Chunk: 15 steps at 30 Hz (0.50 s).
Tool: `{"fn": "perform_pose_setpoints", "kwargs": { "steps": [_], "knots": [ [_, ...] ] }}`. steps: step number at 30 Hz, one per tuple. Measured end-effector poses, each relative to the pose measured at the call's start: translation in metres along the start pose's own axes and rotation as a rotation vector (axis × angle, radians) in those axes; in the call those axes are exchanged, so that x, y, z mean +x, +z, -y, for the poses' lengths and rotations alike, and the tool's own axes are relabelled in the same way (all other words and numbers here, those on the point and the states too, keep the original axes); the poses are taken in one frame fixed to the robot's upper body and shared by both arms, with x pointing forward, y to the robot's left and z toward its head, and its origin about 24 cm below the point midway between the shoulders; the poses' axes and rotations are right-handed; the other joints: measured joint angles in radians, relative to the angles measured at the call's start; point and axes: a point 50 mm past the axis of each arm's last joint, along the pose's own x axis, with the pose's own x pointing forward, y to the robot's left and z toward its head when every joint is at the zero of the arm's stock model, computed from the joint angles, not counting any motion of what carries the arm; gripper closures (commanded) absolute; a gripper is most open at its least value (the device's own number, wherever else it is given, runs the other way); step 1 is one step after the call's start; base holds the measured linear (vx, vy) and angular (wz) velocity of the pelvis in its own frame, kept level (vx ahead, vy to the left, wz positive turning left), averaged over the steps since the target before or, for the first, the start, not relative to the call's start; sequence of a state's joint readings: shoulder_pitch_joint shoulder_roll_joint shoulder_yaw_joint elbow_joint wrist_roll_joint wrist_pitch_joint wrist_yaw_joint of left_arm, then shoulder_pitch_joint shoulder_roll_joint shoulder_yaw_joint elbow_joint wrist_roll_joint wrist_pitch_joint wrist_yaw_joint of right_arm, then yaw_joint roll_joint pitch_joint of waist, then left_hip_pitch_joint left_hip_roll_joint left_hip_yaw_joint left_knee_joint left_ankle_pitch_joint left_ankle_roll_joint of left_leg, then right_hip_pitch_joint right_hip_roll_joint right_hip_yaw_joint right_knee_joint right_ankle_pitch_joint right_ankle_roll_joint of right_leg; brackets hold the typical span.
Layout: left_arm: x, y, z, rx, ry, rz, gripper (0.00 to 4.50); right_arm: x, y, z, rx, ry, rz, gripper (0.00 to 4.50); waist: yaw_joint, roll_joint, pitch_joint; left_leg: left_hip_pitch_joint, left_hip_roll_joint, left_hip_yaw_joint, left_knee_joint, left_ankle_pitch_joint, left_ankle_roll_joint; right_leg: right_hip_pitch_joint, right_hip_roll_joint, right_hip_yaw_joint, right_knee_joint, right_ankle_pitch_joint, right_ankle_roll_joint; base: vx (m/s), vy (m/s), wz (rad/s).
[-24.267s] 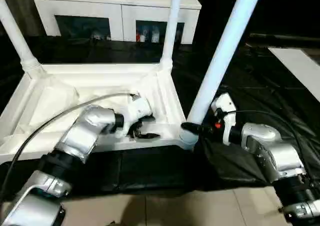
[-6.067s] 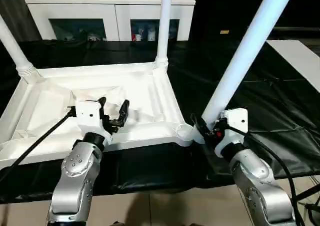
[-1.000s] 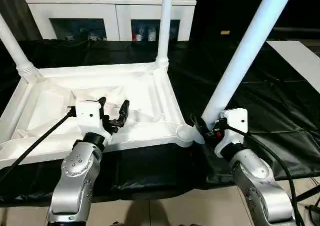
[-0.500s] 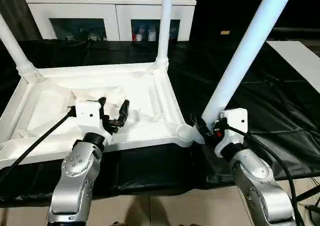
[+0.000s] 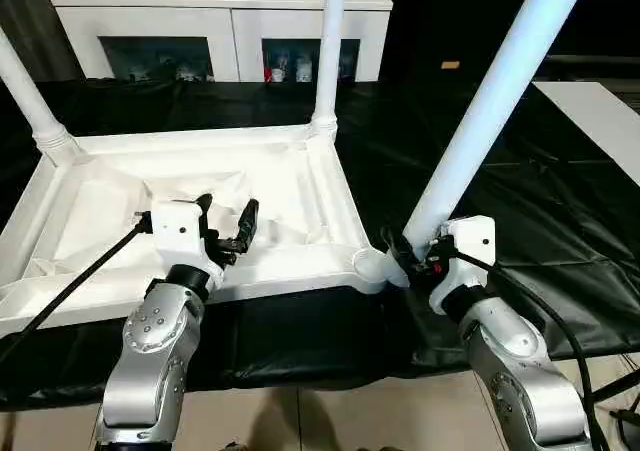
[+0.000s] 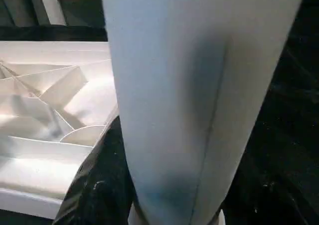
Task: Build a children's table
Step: Insert table leg to table base
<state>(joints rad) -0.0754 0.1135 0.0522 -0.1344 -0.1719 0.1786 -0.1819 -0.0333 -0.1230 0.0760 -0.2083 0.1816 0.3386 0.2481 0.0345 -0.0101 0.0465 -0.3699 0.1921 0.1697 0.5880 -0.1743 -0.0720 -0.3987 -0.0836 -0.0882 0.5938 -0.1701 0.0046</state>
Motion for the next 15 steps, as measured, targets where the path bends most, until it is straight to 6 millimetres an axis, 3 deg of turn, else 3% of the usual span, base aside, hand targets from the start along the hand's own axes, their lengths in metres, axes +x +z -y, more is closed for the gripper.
{"fn": "perform_pose_setpoints", "kwargs": {
  "steps": [15],
  "knots": [
    [0.0000, 0.0000, 0.0000, 0.000, 0.000, 0.000, 0.69, 0.0000, 0.0000, 0.0000, 0.000, 0.000, 0.000, 2.64, 0.000, 0.000, 0.000, 0.000, 0.000, 0.000, 0.000, 0.000, 0.000, 0.000, 0.000, 0.000, 0.000, 0.000, 0.000, 0.000, 0.000, 0.00]
  ]
}}
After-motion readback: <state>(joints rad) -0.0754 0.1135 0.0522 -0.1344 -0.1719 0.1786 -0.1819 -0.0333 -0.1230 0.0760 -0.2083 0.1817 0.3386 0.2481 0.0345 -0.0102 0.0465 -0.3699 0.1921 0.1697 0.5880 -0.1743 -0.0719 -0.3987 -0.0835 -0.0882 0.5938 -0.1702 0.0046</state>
